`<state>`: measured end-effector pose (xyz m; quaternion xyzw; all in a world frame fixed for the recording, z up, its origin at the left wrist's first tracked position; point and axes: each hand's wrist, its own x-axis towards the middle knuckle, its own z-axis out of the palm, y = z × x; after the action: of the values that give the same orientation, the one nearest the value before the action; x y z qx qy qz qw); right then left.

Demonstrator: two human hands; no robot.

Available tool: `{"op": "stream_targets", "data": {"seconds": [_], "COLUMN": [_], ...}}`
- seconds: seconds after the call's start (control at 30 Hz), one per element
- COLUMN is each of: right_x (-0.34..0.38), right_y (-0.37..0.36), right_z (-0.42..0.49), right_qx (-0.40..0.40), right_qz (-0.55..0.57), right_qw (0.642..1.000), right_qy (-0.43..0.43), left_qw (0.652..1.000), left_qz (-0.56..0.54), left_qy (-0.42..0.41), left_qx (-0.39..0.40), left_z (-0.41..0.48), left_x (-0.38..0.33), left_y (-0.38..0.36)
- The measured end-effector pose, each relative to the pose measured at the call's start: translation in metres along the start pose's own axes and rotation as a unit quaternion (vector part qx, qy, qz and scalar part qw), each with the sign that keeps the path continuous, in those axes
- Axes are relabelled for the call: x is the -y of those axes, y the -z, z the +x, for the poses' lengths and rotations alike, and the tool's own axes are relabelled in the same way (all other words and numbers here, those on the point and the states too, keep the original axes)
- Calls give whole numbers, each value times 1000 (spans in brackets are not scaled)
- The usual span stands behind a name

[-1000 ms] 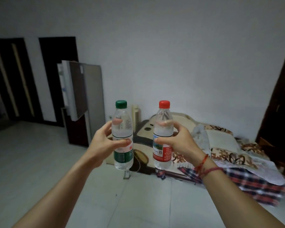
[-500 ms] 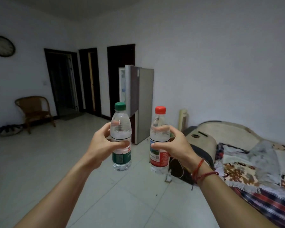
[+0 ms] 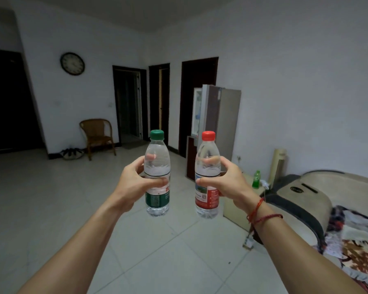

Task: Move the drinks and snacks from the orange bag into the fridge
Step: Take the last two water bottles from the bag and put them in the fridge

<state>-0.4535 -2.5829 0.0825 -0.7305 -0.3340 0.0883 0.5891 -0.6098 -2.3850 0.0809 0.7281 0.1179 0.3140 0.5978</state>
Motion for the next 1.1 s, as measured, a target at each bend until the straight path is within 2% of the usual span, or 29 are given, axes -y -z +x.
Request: {"op": "stream_targets", "data": {"seconds": [0.6, 0.87, 1.1], "right_x": [-39, -83, -108], "right_y": [0, -26, -67], "right_z": [93, 196, 336], "right_qx": [47, 40, 29], "right_qz": [-2, -6, -7], "right_qw": [999, 999, 1000], "right_qy": [11, 4, 3], "left_qw": [998, 998, 999], "left_qz": [15, 18, 14], "left_qy": [-8, -1, 4], "left_qx": [-56, -54, -48], "left_z": [70, 165, 307], "left_x": [36, 90, 139], "left_y": [-21, -9, 24]}}
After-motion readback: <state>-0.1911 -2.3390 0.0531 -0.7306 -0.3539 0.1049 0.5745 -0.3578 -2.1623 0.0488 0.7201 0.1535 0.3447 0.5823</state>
